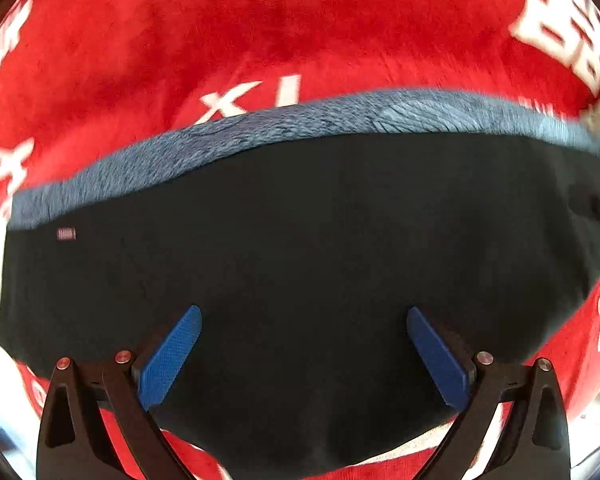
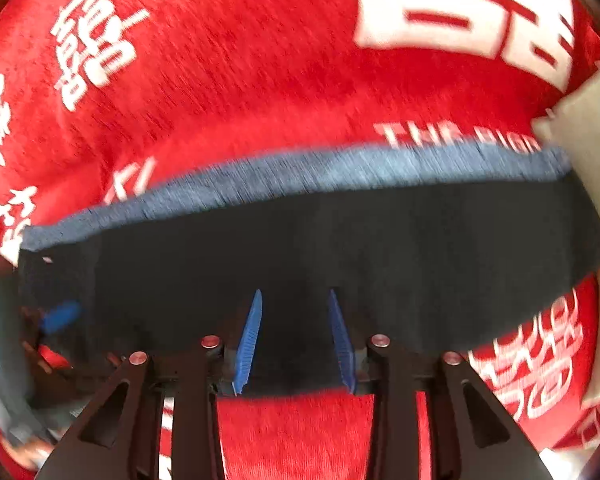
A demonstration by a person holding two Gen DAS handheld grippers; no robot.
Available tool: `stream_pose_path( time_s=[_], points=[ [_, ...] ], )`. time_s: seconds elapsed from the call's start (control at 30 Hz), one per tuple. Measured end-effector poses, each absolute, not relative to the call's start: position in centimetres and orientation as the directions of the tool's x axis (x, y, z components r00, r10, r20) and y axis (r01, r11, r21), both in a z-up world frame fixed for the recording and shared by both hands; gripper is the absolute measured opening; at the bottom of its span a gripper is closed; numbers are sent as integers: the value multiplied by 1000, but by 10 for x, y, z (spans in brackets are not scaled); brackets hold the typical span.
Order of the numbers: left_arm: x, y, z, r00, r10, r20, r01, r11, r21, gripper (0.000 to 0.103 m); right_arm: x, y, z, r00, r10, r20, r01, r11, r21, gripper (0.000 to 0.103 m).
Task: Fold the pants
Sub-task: 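Lower the trousers with both grippers and smooth them flat on the bedspread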
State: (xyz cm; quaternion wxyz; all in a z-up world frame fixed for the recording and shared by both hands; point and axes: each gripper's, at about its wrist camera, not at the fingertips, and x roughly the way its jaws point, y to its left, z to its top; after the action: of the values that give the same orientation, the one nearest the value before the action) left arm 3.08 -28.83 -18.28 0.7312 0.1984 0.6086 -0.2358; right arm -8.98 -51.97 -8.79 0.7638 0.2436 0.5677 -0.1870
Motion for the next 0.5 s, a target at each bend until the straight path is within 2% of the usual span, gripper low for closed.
stream_pose_path(
  time_s=[0.17,0.27,0.33,0.4,0.47,0.5],
  points=[
    [27,-290,-182,146,-95,-985,568,823,4,103,-43,-538,-104,344,40,-938,551,801,236,38],
    [22,-295,-179,168,-86,-982,586,810,29,103,-25,-546,-125,286,7,-958,542,824,168,38],
    [24,-294,-180,155,-85,-984,576,817,20,103,-29,-561,-129,235,-103,-966,578,815,53,38],
    [24,-294,-181,142,-85,-986,561,828,9,103,-41,-577,-123,190,-138,-972,639,769,15,38],
    [23,-293,-181,143,-84,-986,556,831,10,103,-58,-584,-111,208,-89,-974,662,746,73,40],
    [27,-289,-181,145,-83,-986,555,832,12,103,-68,-581,-105,217,-70,-974,658,747,93,45]
  ],
)
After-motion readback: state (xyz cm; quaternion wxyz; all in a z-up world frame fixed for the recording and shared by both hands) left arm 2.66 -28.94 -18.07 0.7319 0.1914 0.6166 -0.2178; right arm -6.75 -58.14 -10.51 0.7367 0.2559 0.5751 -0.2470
